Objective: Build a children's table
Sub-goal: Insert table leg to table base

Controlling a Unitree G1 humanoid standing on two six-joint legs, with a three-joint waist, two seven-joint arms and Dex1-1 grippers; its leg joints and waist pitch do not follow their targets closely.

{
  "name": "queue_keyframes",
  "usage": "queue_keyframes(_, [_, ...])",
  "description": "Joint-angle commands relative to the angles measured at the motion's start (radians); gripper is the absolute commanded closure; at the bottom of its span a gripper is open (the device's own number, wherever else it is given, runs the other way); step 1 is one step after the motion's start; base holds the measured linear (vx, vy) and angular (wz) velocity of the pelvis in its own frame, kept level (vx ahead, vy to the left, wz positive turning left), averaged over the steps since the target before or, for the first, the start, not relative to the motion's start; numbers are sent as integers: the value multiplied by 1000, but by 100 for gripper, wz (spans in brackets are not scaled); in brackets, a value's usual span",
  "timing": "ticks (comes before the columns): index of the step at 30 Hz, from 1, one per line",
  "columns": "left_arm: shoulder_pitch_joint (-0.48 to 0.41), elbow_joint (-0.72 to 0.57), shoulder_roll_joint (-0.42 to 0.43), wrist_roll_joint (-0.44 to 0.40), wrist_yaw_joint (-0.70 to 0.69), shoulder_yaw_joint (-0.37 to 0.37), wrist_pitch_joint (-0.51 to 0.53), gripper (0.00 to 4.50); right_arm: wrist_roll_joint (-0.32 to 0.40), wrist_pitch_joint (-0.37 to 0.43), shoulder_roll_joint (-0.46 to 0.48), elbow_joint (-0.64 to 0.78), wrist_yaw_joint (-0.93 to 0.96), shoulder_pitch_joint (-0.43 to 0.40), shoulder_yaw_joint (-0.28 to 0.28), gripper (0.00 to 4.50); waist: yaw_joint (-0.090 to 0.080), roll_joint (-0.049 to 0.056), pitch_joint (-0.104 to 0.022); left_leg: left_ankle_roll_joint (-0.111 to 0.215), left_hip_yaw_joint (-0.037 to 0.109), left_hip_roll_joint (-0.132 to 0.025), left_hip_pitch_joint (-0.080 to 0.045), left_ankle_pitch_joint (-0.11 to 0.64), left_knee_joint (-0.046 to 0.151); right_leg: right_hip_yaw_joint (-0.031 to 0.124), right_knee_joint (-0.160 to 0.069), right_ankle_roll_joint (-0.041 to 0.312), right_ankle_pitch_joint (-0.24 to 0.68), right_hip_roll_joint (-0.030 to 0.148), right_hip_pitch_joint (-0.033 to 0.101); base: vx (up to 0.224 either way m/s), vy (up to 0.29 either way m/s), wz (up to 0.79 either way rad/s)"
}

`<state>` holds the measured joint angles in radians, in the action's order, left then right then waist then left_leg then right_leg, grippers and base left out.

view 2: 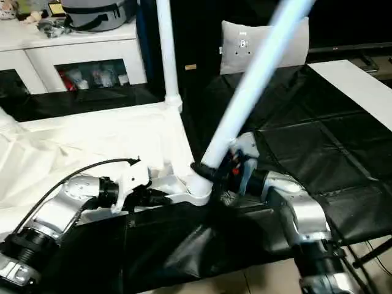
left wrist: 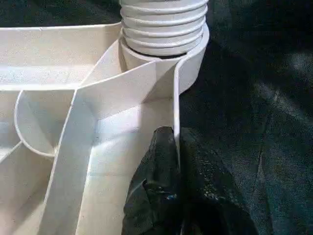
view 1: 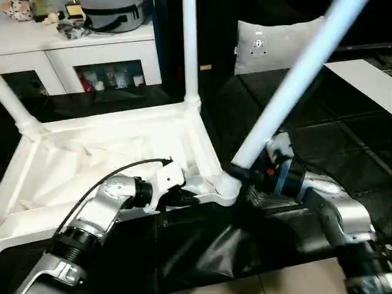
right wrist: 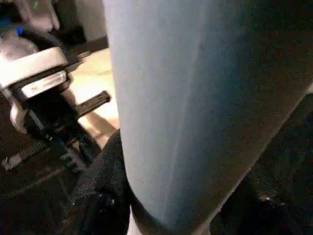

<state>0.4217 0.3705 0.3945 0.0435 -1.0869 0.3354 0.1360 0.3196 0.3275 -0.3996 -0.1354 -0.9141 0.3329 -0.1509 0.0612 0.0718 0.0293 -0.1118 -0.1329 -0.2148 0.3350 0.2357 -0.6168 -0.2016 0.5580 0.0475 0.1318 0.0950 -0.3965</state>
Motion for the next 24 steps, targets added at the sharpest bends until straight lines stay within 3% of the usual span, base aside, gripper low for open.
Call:
queue_keyframes(1, [20,-26,-6,26,-2,-27,-48,450,-140,30,-45,-98,1,-30,-96,264,-6,-17,-53,76,-18,6,12,179,62,32,-107,-79,548,47,58,0,0,0])
queue_keyframes(5, [17,-30,3,20,-15,-20,-56,450,-164,26,-46,-134,-13,-2,-132,264,-27,-12,-47,71,-12,1,-8,281,59,4,-135,-113,610,44,56,0,0,0])
queue_keyframes(7, [20,-33,7,22,-26,-19,-56,450,-164,37,-47,-149,-32,14,-152,264,-40,-6,-46,68,0,-12,-5,328,69,4,-130,-104,581,45,66,0,0,0])
queue_keyframes(9, [27,-30,11,23,-35,-19,-57,450,-163,43,-47,-162,-51,23,-167,264,-51,-8,-45,62,8,-26,-5,376,81,11,-122,-83,548,53,77,0,0,0])
queue_keyframes(13, [41,-26,18,24,-47,-21,-59,450,-161,44,-45,-179,-78,23,-182,264,-53,-17,-51,57,3,-6,3,299,74,22,-117,-58,537,67,78,0,0,0])
queue_keyframes(14, [59,-13,21,24,-60,-21,-65,450,-160,37,-42,-194,-92,24,-189,264,-52,-7,-47,62,3,-7,5,282,76,25,-115,-45,522,66,76,0,0,0])
queue_keyframes(18, [134,62,21,19,-98,-19,-99,450,-155,34,-25,-219,-96,35,-189,264,-57,3,-40,63,5,-10,3,305,82,27,-116,-25,500,57,74,0,0,0])
queue_keyframes(20, [162,96,16,15,-103,-20,-113,450,-153,37,-23,-219,-95,38,-188,264,-56,5,-40,60,7,-11,2,317,83,27,-112,-19,493,59,77,0,0,0])
queue_keyframes(21, [234,182,4,6,-100,-31,-141,450,-151,46,-19,-203,-96,37,-189,264,-59,6,-36,57,4,-4,-9,343,78,20,-124,-31,528,54,71,0,0,0])
queue_keyframes(24, [288,250,1,-8,-96,-37,-165,450,-152,50,-9,-191,-93,37,-192,264,-59,3,-35,57,5,-2,-4,333,77,15,-126,-45,541,54,76,0,0,0])
